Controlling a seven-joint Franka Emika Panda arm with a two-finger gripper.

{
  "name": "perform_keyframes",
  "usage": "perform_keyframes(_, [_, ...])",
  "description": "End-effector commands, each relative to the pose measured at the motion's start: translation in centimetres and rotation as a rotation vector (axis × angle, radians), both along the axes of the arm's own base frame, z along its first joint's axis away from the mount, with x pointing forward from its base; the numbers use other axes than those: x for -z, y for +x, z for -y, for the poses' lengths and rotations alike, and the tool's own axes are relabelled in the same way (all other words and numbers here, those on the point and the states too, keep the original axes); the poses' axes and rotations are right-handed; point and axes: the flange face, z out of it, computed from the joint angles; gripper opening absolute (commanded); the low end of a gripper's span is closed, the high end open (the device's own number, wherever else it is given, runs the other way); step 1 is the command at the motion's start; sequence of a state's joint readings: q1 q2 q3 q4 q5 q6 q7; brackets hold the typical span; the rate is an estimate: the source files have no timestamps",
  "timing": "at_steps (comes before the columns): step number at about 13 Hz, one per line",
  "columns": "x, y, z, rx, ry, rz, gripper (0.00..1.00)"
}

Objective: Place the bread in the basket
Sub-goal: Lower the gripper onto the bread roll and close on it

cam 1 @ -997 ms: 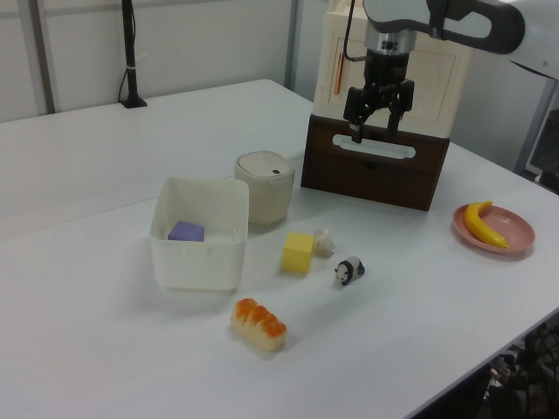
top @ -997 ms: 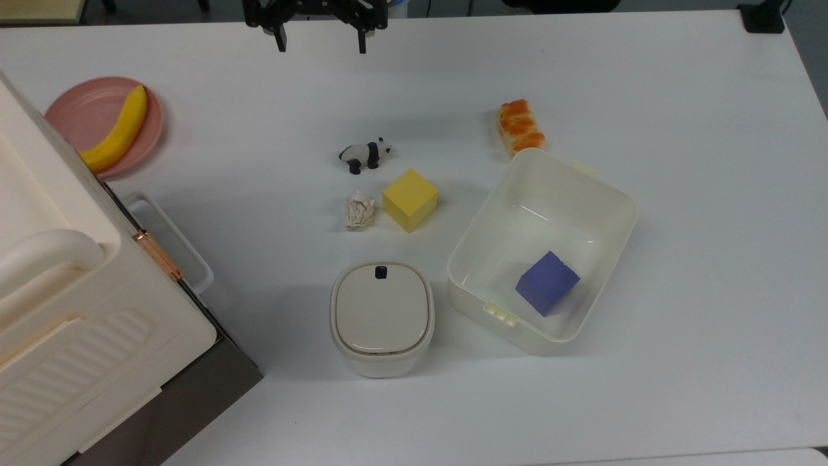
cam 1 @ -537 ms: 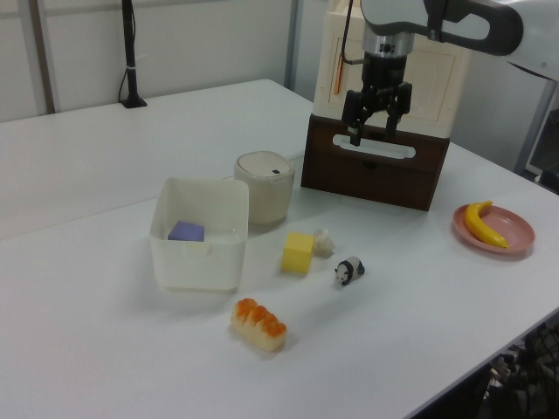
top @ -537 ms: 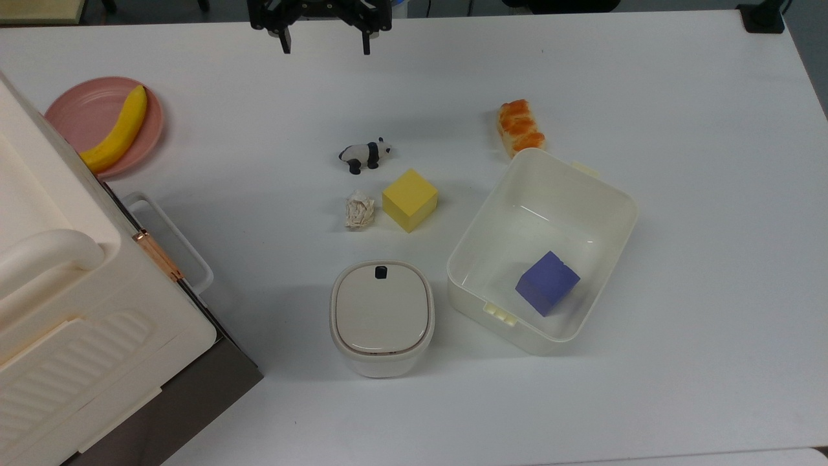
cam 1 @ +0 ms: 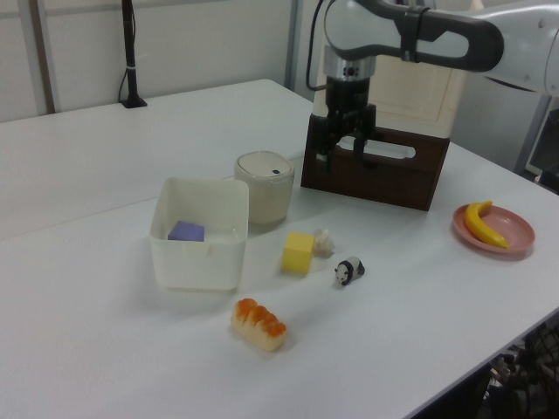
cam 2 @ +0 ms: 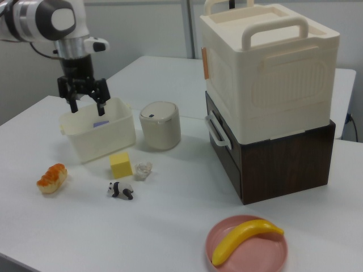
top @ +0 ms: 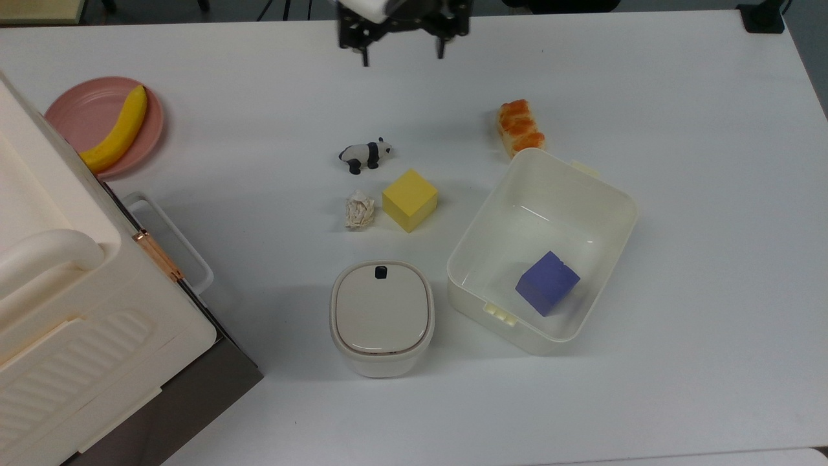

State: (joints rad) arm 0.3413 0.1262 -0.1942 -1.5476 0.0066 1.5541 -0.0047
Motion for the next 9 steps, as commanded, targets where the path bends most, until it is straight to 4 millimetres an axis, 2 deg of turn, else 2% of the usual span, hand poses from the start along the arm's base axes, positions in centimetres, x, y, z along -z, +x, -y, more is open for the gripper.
perform_keyframes(1, [3.5, -2.0, -4.7, 0.006, 0.019, 0.016, 1.0])
perform_keyframes(5, [10.6, -6.0, -14.1, -0.114, 0.021, 0.011, 1.0])
perform_keyframes(6, [12.2, -6.7, -15.5, -0.138, 0.014, -0.005, 1.0])
perform_keyframes(7, [13.1, -6.9, -15.9, -0.144, 0.013, -0.008, 1.0])
perform_keyframes(9, [16.3, -6.6, -17.3, -0.171, 0.003, -0.01, 1.0])
